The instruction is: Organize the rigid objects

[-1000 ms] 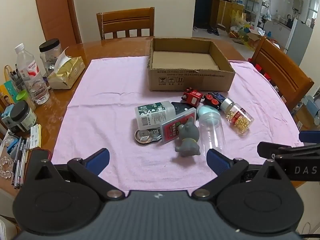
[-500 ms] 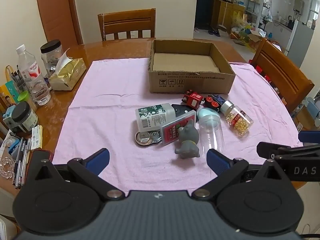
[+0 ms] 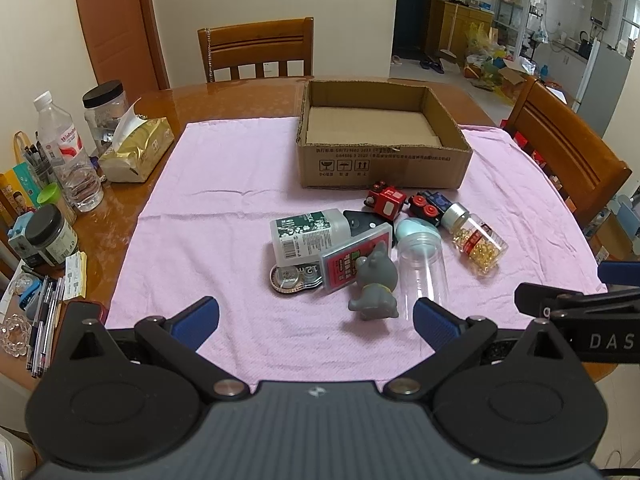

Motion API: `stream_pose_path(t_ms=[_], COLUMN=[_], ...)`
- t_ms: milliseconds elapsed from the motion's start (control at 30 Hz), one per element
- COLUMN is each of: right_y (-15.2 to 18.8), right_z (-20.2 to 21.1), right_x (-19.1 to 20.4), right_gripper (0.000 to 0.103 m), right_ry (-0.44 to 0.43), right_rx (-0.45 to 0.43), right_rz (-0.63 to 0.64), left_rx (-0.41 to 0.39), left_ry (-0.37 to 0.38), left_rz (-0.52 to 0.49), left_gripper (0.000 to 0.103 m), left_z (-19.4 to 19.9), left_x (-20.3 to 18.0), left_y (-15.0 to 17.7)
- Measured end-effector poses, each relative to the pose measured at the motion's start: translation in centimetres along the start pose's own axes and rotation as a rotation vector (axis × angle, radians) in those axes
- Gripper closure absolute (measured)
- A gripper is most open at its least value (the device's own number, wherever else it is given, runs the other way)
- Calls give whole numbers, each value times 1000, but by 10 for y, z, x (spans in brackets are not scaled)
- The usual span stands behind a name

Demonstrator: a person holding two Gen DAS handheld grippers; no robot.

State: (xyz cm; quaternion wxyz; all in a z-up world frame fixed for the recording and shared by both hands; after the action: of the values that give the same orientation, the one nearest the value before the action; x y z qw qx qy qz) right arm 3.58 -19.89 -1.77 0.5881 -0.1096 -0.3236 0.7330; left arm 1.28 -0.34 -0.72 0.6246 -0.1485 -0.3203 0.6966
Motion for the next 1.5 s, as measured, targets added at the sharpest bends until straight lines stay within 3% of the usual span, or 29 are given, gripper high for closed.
stream_pose_path(t_ms=[1000,1500], right_y=[-2,-3], right_z=[11,10], right_x=[-15,-22], right_gripper=[0,0], right_ry=[-45,-112], right_rx=[-33,-69], right_rz=[35,60], left_rx=[-23,-30], left_ry=[-36,-8], left_rz=[9,6], left_gripper=[1,1], left_z=[15,8], left_x=[-18,-25], left_y=[-1,-2])
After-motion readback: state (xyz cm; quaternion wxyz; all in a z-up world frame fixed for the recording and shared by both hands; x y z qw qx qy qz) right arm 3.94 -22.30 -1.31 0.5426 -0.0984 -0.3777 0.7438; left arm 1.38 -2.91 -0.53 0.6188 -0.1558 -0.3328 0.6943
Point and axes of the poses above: each gripper's, at about its wrist camera, not at the fingertips, and z roughly against the way its jaws point, x to its left, y to its underside, the point moved 2 cm from there along -z, roughly the way its jaws point, and after that the axes turned 14 degrees about -y, right-handed, at the moved point
